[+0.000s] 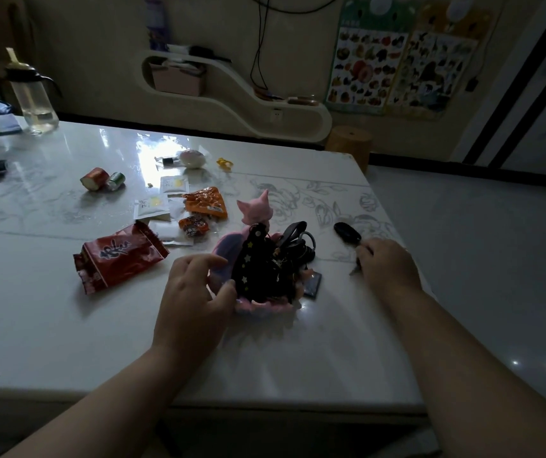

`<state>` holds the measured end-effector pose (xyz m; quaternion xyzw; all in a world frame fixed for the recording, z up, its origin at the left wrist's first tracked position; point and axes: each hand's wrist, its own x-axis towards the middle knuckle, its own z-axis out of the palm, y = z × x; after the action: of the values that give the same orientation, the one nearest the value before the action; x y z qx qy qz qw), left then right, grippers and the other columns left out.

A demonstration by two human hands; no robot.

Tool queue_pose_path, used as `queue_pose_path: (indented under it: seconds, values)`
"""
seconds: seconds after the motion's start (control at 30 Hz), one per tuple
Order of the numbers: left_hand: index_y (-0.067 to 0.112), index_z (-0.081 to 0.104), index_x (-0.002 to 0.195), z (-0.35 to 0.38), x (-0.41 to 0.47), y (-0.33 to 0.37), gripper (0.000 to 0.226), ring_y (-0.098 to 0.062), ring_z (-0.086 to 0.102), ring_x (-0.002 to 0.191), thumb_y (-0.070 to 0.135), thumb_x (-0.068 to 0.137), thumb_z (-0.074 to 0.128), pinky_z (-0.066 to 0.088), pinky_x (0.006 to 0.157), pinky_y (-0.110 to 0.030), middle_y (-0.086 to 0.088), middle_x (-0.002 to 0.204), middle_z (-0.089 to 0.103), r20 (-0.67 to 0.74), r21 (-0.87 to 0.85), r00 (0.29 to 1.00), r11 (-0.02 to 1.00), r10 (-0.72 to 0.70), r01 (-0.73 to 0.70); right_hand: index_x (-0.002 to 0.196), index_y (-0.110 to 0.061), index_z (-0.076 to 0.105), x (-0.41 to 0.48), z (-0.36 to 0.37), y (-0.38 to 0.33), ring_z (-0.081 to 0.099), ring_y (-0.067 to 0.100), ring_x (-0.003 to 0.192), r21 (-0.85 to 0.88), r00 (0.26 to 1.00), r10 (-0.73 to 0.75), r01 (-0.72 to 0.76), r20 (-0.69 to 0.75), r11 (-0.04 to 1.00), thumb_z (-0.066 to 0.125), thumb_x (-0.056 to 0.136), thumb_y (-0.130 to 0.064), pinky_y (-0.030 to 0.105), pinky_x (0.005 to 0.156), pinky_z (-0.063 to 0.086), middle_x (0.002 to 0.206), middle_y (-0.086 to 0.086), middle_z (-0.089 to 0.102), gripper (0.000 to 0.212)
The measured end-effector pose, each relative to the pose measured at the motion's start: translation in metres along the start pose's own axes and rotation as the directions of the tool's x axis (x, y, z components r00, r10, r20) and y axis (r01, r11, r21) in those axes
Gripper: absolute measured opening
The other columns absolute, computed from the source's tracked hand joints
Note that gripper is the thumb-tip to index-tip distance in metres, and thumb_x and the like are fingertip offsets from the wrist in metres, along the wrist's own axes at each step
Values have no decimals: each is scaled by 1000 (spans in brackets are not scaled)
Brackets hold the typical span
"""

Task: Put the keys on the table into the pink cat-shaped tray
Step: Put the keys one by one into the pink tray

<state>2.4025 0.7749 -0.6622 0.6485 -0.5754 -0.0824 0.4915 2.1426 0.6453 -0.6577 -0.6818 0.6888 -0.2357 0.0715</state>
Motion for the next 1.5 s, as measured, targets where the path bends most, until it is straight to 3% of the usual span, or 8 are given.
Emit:
queue_pose_path:
  seconds: [0.13, 0.3, 0.6, 0.73, 0.87, 1.07, 1.3, 1.5]
  values:
    - [16, 59, 98, 0, 1, -2, 26, 2, 36, 82, 7, 73, 64, 28, 70, -15, -1, 95, 46, 3, 3, 1000, 1000, 8, -8, 96, -18, 69, -5, -13, -8, 54, 19, 78, 227, 999, 26, -18, -35, 974, 57, 85, -30, 29, 66, 35, 96, 9, 69, 20]
    - [17, 60, 96, 2, 1, -3, 24, 3, 35, 84, 8, 73, 64, 27, 71, -13, -1, 97, 46, 8, 3, 1000, 1000, -1, 1, 92, -25, 70, -15, -16, -11, 60, 17, 82, 167, 991, 66, -84, 113, 982, 73, 65, -51, 32, 67, 44, 92, -1, 68, 38]
    - [18, 61, 95, 1, 1, -3, 23, -3, 40, 88, 9, 74, 64, 30, 75, -16, 1, 98, 45, 18, 7, 1000, 1000, -16, 16, 65, -9, 67, -13, -11, -19, 59, 22, 62, -63, 989, 49, -41, 142, 997, 58, 67, -19, 27, 49, 39, 66, 9, 67, 13]
    - [20, 61, 95, 1, 1, -3, 23, -5, 41, 89, 11, 74, 64, 33, 77, -21, 2, 98, 44, 24, -2, 999, 1000, -25, 25, 59, -17, 58, -14, -28, -24, 54, 2, 45, 233, 1000, 22, -24, 12, 972, 59, 79, -20, 17, 40, 35, 50, -9, 55, 20]
    - [21, 61, 94, 1, 1, -3, 22, -8, 44, 90, 12, 74, 64, 34, 78, -23, 3, 98, 44, 22, -14, 999, 1000, -24, 24, 72, -18, 63, -19, -58, -45, 54, 18, 70, 645, 997, 74, -39, -27, 763, 60, 85, -22, 30, 61, 42, 73, 6, 60, 15]
    - [21, 61, 95, -1, 1, -2, 23, -13, 48, 87, 12, 74, 65, 38, 77, -27, 3, 98, 43, 33, -23, 999, 999, -29, 30, 92, -12, 58, -40, -88, -87, 67, 22, 85, 973, 989, 6, -148, 149, 177, 47, 94, -17, 41, 68, 59, 95, 10, 68, 13]
    - [19, 55, 105, -3, 0, -2, 32, -22, 57, 86, 13, 75, 64, 51, 75, -44, 1, 100, 45, 32, -66, 999, 997, -25, 28, 100, -7, 55, -56, -65, -140, 69, 27, 87, 972, 961, -155, -218, 229, 83, 44, 93, -15, 35, 65, 54, 99, 15, 68, 15]
    - [18, 50, 115, -2, -1, -5, 40, -9, 56, 80, 16, 77, 64, 50, 64, -28, 1, 103, 44, 24, -102, 999, 994, -33, 35, 93, -12, 56, -68, -28, -170, 63, 30, 102, 968, 957, -173, -212, 234, 135, 45, 94, -16, 50, 95, 48, 105, 17, 64, 11]
